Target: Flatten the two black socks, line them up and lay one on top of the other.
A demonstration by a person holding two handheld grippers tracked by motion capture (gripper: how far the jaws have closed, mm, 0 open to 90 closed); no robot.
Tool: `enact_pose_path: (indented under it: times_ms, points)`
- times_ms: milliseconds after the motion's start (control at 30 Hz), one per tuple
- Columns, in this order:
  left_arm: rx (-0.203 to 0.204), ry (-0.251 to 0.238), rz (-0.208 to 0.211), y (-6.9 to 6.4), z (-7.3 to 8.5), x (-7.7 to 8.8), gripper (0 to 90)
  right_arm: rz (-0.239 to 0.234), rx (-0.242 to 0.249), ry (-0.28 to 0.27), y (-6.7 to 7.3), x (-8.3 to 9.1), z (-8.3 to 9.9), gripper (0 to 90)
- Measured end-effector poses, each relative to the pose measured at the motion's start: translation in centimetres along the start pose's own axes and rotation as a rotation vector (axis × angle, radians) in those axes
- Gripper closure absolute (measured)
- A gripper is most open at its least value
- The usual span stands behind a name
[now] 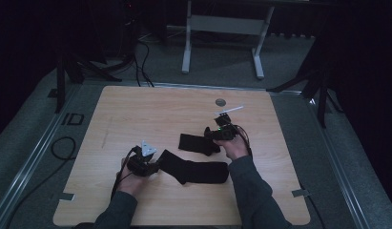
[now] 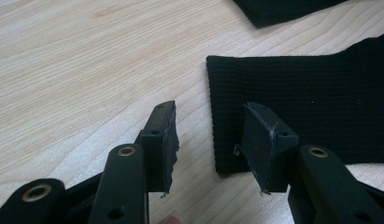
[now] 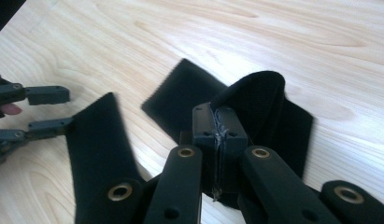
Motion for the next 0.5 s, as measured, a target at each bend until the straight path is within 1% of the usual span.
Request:
enact_pose_path:
  times_ms: [67, 100, 133, 167, 233, 267, 300, 333, 400, 433, 467, 500]
  points:
    - [0.002, -0.001, -0.001, 0.0, 0.0, 0.0, 55.5, 0.022, -0.005, -0.007, -0.8, 0.6, 0.4, 88.6]
    - [0.002, -0.001, -0.001, 0.0, 0.0, 0.0, 55.5, 0.022, -0.005, -0.007, -0.8, 0.6, 0.4, 88.6]
    - [0.000, -0.001, -0.002, -0.1, -0.1, -0.1, 55.5, 0.031, -0.014, -0.010, -1.3, 0.9, 0.6, 88.6]
    - [-0.002, 0.000, -0.002, -0.1, -0.1, -0.1, 55.5, 0.041, -0.035, -0.013, -2.3, 1.4, 1.0, 88.6]
    - [-0.002, -0.001, -0.002, -0.1, -0.1, -0.1, 55.4, 0.054, -0.053, -0.020, -3.3, 1.9, 1.5, 88.6]
    - [-0.002, -0.001, -0.002, -0.1, -0.1, -0.1, 55.4, 0.076, -0.052, -0.017, -3.8, 2.1, 1.7, 88.5]
    - [-0.001, -0.002, -0.002, -0.1, -0.1, -0.1, 55.4, 0.108, -0.044, -0.011, -4.3, 2.3, 2.0, 88.5]
    - [0.000, -0.001, -0.002, 0.0, -0.1, -0.1, 55.3, 0.125, -0.042, -0.007, -4.8, 2.6, 2.4, 88.5]
    - [0.000, -0.001, -0.002, 0.0, -0.1, -0.1, 55.4, 0.145, -0.049, 0.002, -5.7, 3.0, 3.1, 88.2]
    - [-0.001, -0.001, -0.003, -0.1, -0.1, -0.1, 55.4, 0.167, -0.048, 0.012, -6.3, 3.2, 3.5, 88.1]
    - [-0.002, -0.001, -0.002, -0.1, -0.1, -0.1, 55.4, 0.177, -0.051, 0.018, -6.6, 3.3, 3.8, 87.9]
    - [-0.002, -0.001, -0.002, -0.1, -0.1, -0.1, 55.4, 0.177, -0.051, 0.018, -6.6, 3.3, 3.8, 87.9]
Point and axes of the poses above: each handheld gripper's, and its own axes: x roughly backward along the jaws, z roughly out of its underside, y roughly to its left, the point moved 5 cm from there along -x, roughly forward along the jaws, and after that the axes turned 7 degrees about -x, right-handed, at the moved point
